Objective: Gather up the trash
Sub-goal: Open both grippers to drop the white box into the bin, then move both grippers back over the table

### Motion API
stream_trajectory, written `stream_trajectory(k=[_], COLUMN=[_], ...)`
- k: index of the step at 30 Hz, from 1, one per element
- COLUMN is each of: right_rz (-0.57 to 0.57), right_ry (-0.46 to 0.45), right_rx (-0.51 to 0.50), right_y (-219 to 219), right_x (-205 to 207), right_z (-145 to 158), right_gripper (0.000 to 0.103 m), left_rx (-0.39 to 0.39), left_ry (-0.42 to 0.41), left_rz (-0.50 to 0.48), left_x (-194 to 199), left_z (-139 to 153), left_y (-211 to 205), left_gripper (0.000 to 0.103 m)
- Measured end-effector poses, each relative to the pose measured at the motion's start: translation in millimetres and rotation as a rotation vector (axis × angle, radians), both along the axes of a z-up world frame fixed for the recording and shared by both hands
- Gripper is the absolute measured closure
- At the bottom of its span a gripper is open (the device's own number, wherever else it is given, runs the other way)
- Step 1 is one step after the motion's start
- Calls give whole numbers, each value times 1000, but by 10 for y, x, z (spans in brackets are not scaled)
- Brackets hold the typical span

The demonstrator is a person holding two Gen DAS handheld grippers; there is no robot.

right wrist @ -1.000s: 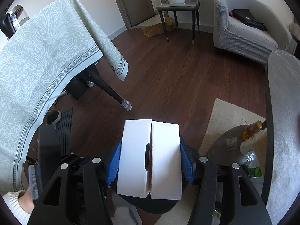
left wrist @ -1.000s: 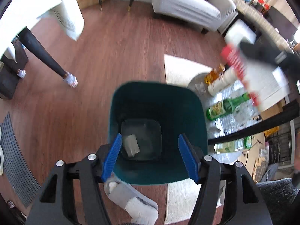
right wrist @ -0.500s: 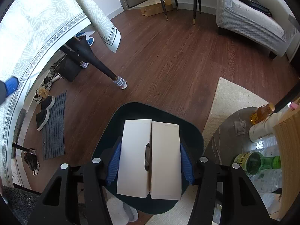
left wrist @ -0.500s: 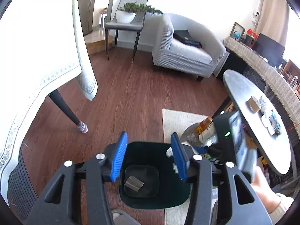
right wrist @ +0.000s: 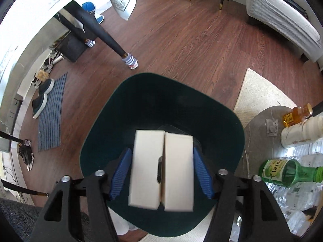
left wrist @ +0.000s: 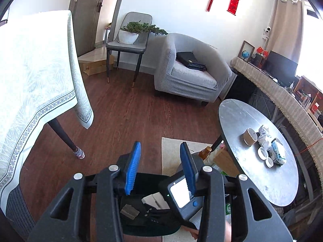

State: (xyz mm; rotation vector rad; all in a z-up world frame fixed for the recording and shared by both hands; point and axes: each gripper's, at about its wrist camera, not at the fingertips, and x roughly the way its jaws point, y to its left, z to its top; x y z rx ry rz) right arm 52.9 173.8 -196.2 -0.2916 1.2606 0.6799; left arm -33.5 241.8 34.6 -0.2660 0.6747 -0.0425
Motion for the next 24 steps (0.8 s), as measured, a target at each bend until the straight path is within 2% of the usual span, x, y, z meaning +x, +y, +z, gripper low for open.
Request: stream_trajectory(k=[6,11,18,21,24], right_rz=[22,58,81,61,41], right_ry=[-4,-34,-140,-167,-240], right_rx=[-3,28,108,190,233], right_y=[-18,-31,-186,-379,-584], right_x=[-43,-88,-267,-283,-319], right_z=[-61,134,745,1085,1444], right_gripper=[26,26,26,26,26], left_rx=[-23,-23,-35,-15,21], left_ry=[-27,-54,-102,-142,-180], left_rz=[4,-6,-8,-1,13], left_x=[29,27,4,-40,-91], left_z=[81,171,345,461,565], left_y=[-107,-212,-307,-358,-415], left_gripper=[61,61,61,60,55])
